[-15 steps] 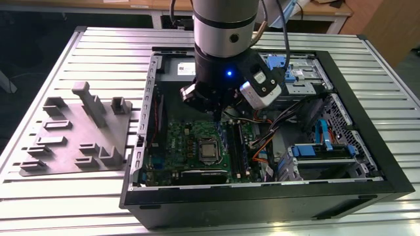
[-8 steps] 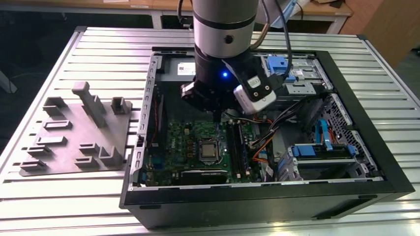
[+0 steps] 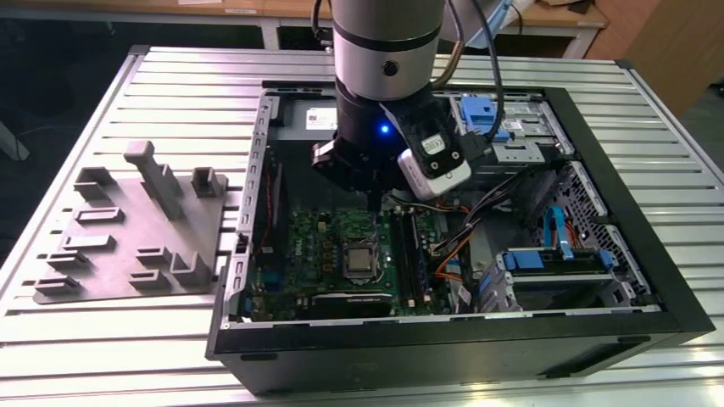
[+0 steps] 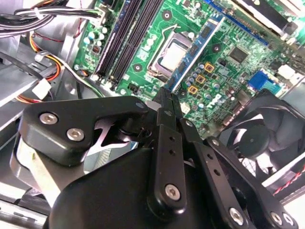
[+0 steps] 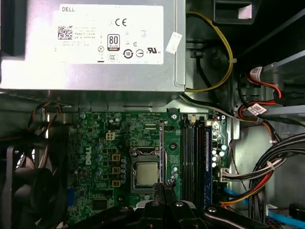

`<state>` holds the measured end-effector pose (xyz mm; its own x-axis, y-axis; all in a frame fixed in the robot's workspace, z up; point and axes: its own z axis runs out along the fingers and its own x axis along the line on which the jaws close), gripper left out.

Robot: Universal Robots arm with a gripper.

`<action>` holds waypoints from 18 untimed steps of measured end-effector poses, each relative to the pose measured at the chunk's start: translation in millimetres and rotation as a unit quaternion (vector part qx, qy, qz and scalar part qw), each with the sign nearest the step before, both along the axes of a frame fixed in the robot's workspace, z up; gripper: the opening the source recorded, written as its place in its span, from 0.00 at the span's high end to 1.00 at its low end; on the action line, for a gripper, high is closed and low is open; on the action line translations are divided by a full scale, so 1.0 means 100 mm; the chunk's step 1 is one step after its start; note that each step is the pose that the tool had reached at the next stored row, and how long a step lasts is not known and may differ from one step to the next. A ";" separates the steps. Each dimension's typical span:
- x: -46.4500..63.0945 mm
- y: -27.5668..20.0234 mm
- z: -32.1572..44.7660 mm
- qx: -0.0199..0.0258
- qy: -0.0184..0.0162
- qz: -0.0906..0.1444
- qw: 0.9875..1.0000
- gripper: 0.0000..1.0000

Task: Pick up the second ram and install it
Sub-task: 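Insert the second ram into the second slot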

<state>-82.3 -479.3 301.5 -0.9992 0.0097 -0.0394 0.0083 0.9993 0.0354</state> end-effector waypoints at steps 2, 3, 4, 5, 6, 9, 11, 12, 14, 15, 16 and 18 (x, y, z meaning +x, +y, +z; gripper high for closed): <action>0.03 0.000 -0.002 0.000 0.000 0.000 1.000 0.89; 0.06 0.000 -0.002 0.000 0.000 0.000 1.000 0.89; 0.08 0.000 -0.004 0.000 0.000 0.000 1.000 0.89; 0.11 0.000 -0.005 0.000 0.000 0.000 1.000 0.89; 0.14 0.000 -0.007 0.000 0.000 0.000 1.000 0.89; 0.21 0.000 -0.015 0.000 0.000 -0.001 1.000 0.89; 0.26 0.000 -0.020 0.000 0.000 -0.001 1.000 0.89; 0.29 0.000 -0.021 0.000 0.000 -0.001 1.000 0.89; 0.32 0.000 -0.025 0.000 0.000 -0.001 1.000 0.89; 0.33 0.000 -0.028 0.000 0.000 -0.001 1.000 0.89; 0.34 0.000 -0.033 0.000 0.000 -0.001 1.000 0.89; 0.36 0.000 -0.055 0.000 0.000 -0.001 1.000 0.89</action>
